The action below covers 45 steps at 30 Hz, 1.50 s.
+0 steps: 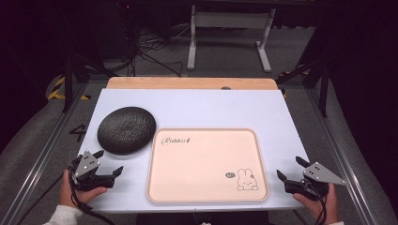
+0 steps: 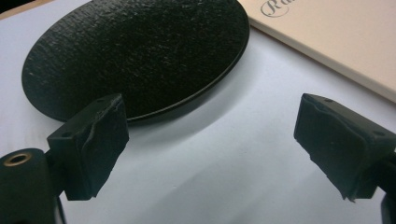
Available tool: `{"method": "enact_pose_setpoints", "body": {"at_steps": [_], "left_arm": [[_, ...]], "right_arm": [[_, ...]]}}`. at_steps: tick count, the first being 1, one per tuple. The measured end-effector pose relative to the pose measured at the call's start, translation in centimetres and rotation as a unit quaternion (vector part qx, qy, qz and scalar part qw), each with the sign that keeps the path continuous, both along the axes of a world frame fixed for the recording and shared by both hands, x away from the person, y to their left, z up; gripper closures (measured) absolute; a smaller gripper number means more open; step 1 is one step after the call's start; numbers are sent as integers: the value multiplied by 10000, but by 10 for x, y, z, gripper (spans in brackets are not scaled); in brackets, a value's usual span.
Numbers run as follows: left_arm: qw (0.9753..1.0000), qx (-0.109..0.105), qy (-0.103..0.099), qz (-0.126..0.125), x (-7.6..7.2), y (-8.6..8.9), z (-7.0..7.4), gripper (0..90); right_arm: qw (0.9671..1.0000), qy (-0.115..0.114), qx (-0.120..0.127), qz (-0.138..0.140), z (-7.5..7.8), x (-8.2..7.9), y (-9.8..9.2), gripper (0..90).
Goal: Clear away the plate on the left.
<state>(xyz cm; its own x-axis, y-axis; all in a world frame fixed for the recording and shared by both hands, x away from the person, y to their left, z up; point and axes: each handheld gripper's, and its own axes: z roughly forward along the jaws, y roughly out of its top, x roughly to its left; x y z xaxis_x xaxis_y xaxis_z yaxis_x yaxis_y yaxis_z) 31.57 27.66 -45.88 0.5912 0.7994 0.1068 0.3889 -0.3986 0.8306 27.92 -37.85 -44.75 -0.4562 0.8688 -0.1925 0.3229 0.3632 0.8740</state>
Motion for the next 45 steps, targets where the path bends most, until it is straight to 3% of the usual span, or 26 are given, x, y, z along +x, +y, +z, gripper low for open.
{"method": "enact_pose_setpoints", "body": {"at_steps": [4, 6, 10, 16, 24, 26, 29, 32, 34, 35, 37, 39, 44, 45], "left_arm": [[9999, 153, 3, 63, 0, -1, 0, 110], [9994, 330, -39, 106, -2, 0, -2, 132], [9990, 388, -105, 192, -4, 2, 1, 136], [9952, 913, -225, 274, 0, -4, 3, 138], [9930, 1124, -315, 190, 10, -12, 8, 147], [9904, 1326, -334, 190, 14, -15, 7, 148], [9890, 1426, -337, 197, 20, -19, 8, 158], [9848, 1685, -357, 207, 26, -26, 8, 164], [9766, 2097, -432, 199, 31, -34, 6, 174], [9748, 2181, -421, 207, 33, -37, 5, 179], [9669, 2492, -500, 230, 38, -44, 3, 188], [9618, 2682, -510, 195, 42, -50, 1, 197], [9442, 3231, -606, 205, 50, -64, -3, 224], [9424, 3278, -631, 228, 51, -66, -4, 217]], "right_arm": [[10000, -16, 18, 3, 0, -1, -1, 147], [10000, -19, 52, -13, 1, -2, -1, 147], [10000, -36, -2, 11, 2, -2, 2, 147], [10000, -47, -26, -13, 2, -2, 1, 147], [10000, -15, -34, -16, 1, -2, 2, 146], [10000, -15, -38, -21, 1, -1, 2, 146], [10000, -10, -42, -15, 1, -1, 2, 147], [10000, -8, -53, -16, 0, -1, 2, 147], [10000, -10, -53, -15, 0, -1, 2, 147], [10000, -9, -55, -19, 0, -1, 2, 147], [10000, -6, -54, -4, 0, -1, 2, 147], [10000, -11, -56, -10, 0, -1, 2, 147], [10000, -1, -56, -10, 0, -1, 2, 147], [10000, 10, -56, -17, 0, -1, 2, 147]]}}
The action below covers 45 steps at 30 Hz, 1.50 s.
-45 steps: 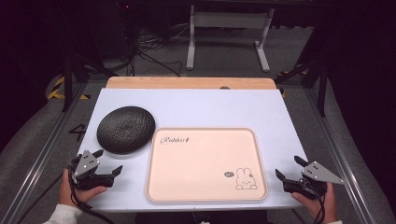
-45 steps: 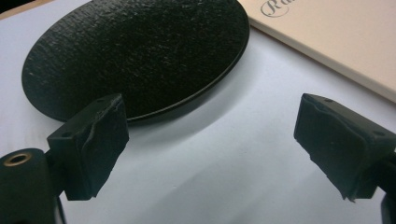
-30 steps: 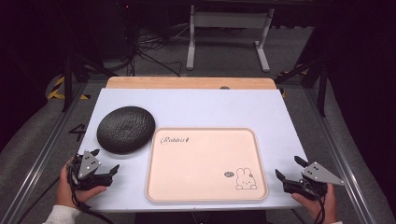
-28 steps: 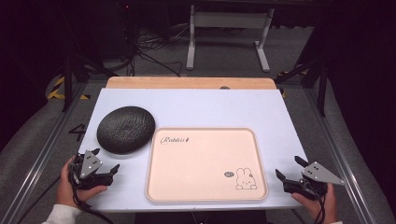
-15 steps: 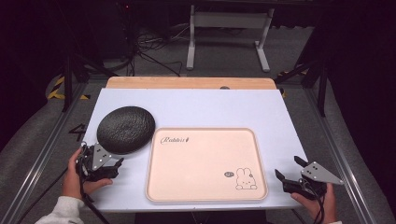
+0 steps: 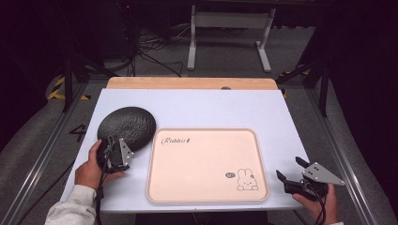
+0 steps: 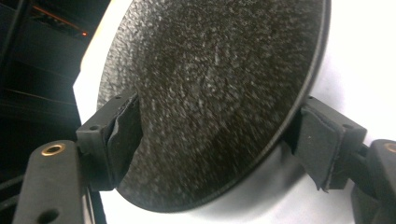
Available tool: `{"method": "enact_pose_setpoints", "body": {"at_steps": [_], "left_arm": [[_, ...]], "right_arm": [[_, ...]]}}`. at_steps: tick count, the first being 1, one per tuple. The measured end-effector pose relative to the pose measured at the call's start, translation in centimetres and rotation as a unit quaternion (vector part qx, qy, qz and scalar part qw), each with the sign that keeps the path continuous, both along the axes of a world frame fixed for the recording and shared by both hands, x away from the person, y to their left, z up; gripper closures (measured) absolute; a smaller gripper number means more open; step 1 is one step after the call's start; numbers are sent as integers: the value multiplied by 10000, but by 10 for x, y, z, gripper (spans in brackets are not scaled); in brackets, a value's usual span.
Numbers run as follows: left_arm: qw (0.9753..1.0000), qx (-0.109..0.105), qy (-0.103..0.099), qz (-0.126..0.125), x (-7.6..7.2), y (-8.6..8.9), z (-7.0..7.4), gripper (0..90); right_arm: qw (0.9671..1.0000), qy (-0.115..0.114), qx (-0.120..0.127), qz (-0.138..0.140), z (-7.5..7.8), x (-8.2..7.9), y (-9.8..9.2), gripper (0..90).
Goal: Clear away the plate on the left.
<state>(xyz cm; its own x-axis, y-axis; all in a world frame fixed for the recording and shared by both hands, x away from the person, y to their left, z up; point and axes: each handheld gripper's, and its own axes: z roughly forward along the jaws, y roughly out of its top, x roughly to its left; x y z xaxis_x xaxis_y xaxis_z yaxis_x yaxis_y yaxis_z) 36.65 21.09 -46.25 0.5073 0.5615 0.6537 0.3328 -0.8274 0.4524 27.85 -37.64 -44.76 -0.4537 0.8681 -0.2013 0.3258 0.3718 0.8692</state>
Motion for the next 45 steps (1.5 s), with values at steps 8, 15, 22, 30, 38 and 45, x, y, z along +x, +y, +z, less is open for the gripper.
{"method": "enact_pose_setpoints", "body": {"at_steps": [8, 15, 22, 30, 38, 45], "left_arm": [[9966, 708, 219, -360, 1, -13, -1, 486], [9905, 1281, 136, -473, 6, -23, -8, 760], [9862, 1530, -501, -397, 4, -26, -7, 834], [9872, 1364, -712, -420, 3, -23, -4, 870], [9890, 1079, -902, -455, -1, -21, 3, 861], [9900, 955, -946, -436, -6, -24, 7, 860]], "right_arm": [[10000, 41, -48, 52, -1, 0, 2, 147], [10000, 66, -52, 42, -2, 1, 2, 147], [10000, 53, -58, 32, -2, 1, 1, 146], [10000, 63, -52, 26, -2, 1, 1, 146], [10000, 66, -38, 23, -2, 1, 0, 145], [10000, 68, -27, 18, -2, 1, 0, 144]]}}
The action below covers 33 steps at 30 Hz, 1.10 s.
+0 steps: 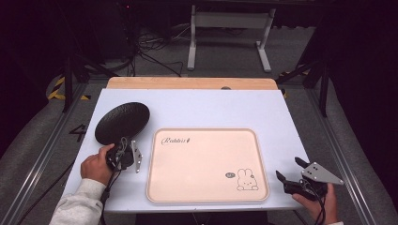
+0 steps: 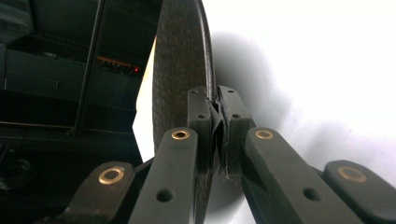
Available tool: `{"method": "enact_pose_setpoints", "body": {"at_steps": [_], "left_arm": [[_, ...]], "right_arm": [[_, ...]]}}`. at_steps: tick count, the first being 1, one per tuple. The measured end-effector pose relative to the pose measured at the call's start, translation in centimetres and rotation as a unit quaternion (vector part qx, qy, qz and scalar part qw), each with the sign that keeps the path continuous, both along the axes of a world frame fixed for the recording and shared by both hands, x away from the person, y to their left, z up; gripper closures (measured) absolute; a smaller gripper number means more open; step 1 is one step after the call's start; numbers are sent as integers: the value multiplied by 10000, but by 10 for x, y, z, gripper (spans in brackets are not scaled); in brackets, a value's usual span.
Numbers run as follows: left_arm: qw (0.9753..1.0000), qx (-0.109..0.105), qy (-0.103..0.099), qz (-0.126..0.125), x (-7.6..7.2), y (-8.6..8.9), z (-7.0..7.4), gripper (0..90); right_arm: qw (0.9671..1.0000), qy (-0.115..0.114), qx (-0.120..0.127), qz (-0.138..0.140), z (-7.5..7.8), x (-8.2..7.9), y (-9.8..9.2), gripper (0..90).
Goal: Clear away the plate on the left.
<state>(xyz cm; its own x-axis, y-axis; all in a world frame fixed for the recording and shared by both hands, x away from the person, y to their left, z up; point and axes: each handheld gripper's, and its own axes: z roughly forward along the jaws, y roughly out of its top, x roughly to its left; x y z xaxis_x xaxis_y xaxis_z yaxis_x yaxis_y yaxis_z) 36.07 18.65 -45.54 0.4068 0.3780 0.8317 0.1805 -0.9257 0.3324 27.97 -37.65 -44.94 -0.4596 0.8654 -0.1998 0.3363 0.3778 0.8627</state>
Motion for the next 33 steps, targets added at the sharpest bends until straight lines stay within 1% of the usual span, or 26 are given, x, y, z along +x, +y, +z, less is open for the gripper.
{"method": "enact_pose_setpoints", "body": {"at_steps": [3, 4, 6, 7, 8, 10, 11, 13, 14, 15, 16, 17, 18, 20, 22, 23, 24, 26, 28, 30, 31, 33], "left_arm": [[10000, -17, -43, -15, -2, -1, 2, 859], [9999, 118, -68, -22, -3, -2, 3, 861], [9998, 53, -131, -101, -6, -5, 5, 861], [9998, 110, -162, -93, -8, -7, 7, 860], [9996, 128, -177, -167, -11, -9, 9, 859], [9996, 89, -202, -179, -13, -12, 10, 858], [9993, 132, -254, -244, -16, -16, 12, 858], [9986, 104, -336, -407, -24, -24, 17, 855], [9981, 129, -357, -487, -27, -29, 20, 854], [9977, 102, -377, -557, -30, -32, 21, 853], [9968, 71, -442, -658, -34, -37, 24, 852], [9963, 77, -456, -726, -37, -42, 26, 851], [9955, 110, -487, -811, -41, -47, 28, 850], [9940, 84, -504, -966, -48, -57, 31, 850], [9917, 0, -532, -1170, -55, -67, 34, 849], [9910, -17, -525, -1230, -59, -72, 35, 849], [9896, 36, -545, -1333, -63, -77, 36, 847], [9873, -29, -554, -1491, -69, -86, 37, 845], [9841, 50, -531, -1695, -75, -96, 38, 845], [9800, 43, -499, -1925, -83, -109, 40, 845], [9780, 33, -496, -2027, -85, -112, 40, 843], [9755, 21, -469, -2150, -89, -120, 41, 840]], "right_arm": [[10000, -9, 10, -2, 0, 0, 0, 144], [10000, -12, 9, -5, 0, 0, 0, 144], [10000, -11, 10, -12, 0, 0, -1, 144], [10000, -9, 10, -15, 0, 0, -1, 144], [10000, -10, 9, -12, 0, 0, 0, 144], [10000, -5, 8, -6, 0, 0, 0, 144], [10000, -5, 10, -6, 0, 0, 0, 144], [10000, -8, 13, -5, 0, 0, 0, 144], [10000, -13, 14, -13, 1, 0, 0, 144], [10000, -19, 21, -17, 1, 0, 0, 144], [10000, -20, 18, -21, 1, 0, 0, 144], [10000, -23, 20, -20, 1, -1, 0, 145], [10000, -29, 30, -20, 1, -1, 0, 144], [10000, -36, 25, -26, 2, -1, 0, 144], [10000, -44, 29, -34, 2, -1, 0, 144], [10000, -42, 38, -46, 2, -1, 0, 144], [10000, -39, 39, -46, 2, -1, 0, 144], [10000, -34, 29, -42, 2, -1, 0, 144], [10000, -30, 29, -35, 1, -1, 0, 145], [10000, -37, 33, -31, 1, -1, -1, 144], [10000, -30, 43, -39, 1, -1, -1, 144], [10000, -21, 27, -35, 1, -1, -1, 144]]}}
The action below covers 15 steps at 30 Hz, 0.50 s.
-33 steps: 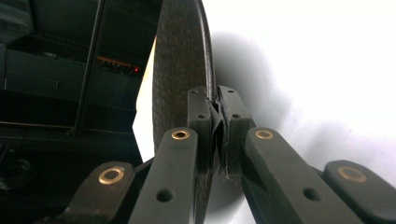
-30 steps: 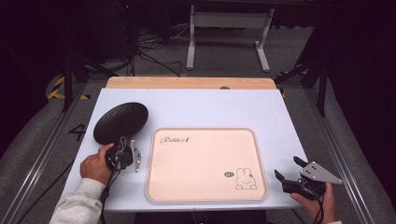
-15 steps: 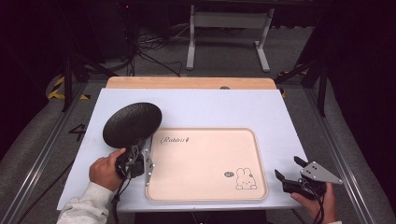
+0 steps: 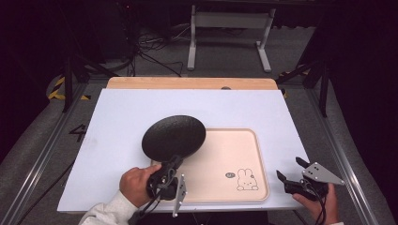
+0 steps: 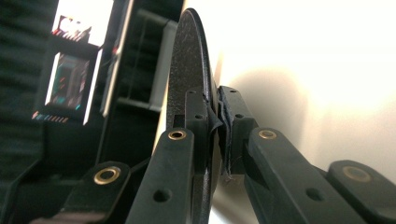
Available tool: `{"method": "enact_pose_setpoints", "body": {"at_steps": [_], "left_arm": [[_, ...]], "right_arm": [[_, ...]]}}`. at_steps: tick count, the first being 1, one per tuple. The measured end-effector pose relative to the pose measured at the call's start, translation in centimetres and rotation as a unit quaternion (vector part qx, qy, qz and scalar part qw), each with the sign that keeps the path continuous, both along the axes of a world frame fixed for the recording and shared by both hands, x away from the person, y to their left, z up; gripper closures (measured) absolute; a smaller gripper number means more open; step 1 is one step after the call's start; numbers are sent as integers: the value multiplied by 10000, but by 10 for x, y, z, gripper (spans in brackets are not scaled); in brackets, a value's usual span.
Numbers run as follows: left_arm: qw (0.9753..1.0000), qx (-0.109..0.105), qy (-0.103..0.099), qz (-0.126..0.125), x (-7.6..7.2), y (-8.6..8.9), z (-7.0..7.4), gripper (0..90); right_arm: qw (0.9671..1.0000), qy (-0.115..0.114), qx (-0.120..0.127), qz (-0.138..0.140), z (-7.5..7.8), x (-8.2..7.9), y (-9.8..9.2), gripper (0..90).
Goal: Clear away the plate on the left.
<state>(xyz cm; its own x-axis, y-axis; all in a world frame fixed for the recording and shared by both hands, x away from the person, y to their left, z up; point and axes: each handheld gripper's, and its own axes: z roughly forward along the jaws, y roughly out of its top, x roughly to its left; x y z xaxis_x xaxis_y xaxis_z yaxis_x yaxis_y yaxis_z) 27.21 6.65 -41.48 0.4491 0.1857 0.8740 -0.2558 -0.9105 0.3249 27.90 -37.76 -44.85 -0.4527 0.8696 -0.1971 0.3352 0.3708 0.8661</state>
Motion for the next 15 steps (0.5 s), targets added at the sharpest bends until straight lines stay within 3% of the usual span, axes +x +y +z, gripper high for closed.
{"method": "enact_pose_setpoints", "body": {"at_steps": [9, 15], "left_arm": [[9974, 217, 79, -682, -19, -44, -7, 833], [9947, 299, 208, -965, -19, -60, -13, 826]], "right_arm": [[10000, 15, -20, 17, 0, -2, 0, 144], [10000, 22, -9, -35, -1, -5, -3, 145]]}}
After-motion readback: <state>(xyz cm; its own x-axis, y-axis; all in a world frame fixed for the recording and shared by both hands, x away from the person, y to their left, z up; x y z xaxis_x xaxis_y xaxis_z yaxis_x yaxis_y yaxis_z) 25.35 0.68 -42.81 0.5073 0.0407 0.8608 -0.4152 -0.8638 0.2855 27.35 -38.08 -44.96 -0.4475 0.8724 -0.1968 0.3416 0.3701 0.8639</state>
